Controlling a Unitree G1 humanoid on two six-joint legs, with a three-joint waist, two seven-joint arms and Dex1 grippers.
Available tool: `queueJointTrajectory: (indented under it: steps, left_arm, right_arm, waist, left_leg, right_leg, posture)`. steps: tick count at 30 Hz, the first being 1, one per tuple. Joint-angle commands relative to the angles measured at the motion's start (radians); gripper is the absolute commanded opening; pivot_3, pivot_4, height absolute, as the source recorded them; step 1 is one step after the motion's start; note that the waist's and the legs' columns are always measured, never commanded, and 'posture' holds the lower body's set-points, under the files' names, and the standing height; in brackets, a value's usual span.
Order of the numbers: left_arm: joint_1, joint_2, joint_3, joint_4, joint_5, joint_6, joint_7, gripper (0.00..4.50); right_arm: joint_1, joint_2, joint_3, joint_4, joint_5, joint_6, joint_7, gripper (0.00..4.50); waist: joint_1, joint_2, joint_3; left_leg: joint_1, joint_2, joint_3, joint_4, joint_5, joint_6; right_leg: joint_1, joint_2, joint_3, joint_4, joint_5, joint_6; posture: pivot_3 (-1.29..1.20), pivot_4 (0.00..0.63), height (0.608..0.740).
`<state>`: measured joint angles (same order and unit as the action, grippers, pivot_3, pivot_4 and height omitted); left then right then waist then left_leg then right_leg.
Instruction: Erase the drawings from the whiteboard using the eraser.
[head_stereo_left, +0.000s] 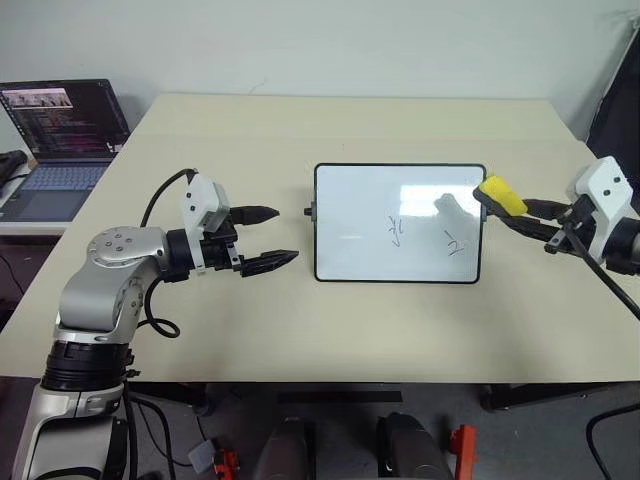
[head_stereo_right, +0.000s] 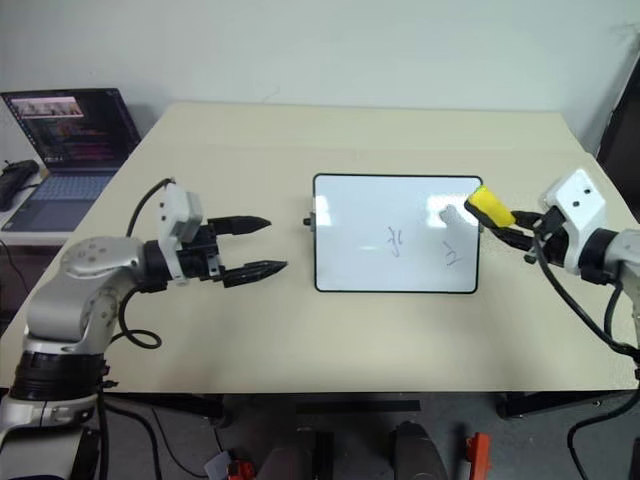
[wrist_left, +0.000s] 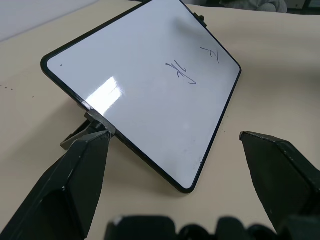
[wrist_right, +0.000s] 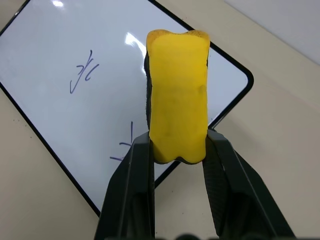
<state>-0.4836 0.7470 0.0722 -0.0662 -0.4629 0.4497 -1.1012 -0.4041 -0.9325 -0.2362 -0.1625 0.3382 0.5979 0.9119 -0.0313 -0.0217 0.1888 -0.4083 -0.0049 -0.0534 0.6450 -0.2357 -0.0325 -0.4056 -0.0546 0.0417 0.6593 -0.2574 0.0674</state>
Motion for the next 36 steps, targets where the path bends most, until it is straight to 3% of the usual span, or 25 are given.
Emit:
queueJointTrajectory:
  steps: [1,14,23,36]
  left_arm:
    - [-0.018,0.009,0.008,-0.028,-0.005,-0.009,0.001,4.50]
    - [-0.014,0.003,0.008,-0.039,-0.007,-0.010,0.009,4.50]
    - [-0.007,-0.036,-0.033,-0.070,-0.015,0.000,0.014,4.50]
    - [0.007,-0.032,-0.032,-0.091,-0.018,0.007,0.019,4.50]
  right_arm:
    - [-0.023,-0.003,-0.008,-0.032,0.019,-0.001,-0.010,0.98]
    - [-0.059,0.004,0.024,-0.038,0.028,-0.004,-0.009,0.98]
    - [-0.176,0.273,0.284,-0.005,-0.091,-0.001,-0.176,0.98]
    - [-0.254,0.352,0.446,0.231,-0.316,-0.095,-0.262,0.98]
  waist:
    - [0.000,0.000,0.000]
    - [-0.001,0.000,0.000]
    - [-0.006,0.000,0.000]
    - [-0.011,0.000,0.000]
  left_leg:
    - [0.000,0.000,0.000,0.000,0.000,0.000]
    - [0.000,0.000,0.000,0.000,0.000,0.000]
    - [0.002,0.000,0.000,0.001,0.000,0.000]
    - [0.004,0.000,0.001,0.000,0.000,0.000]
  right_leg:
    - [0.000,0.000,0.000,0.000,0.000,0.000]
    - [0.000,0.000,0.000,0.000,0.000,0.000]
    - [0.000,0.000,0.001,0.004,0.000,0.000]
    - [0.001,0.000,0.001,0.005,0.000,0.000]
  posture:
    - [0.00,0.150,0.740]
    - [0.00,0.150,0.740]
    - [0.00,0.150,0.740]
    - [0.00,0.150,0.740]
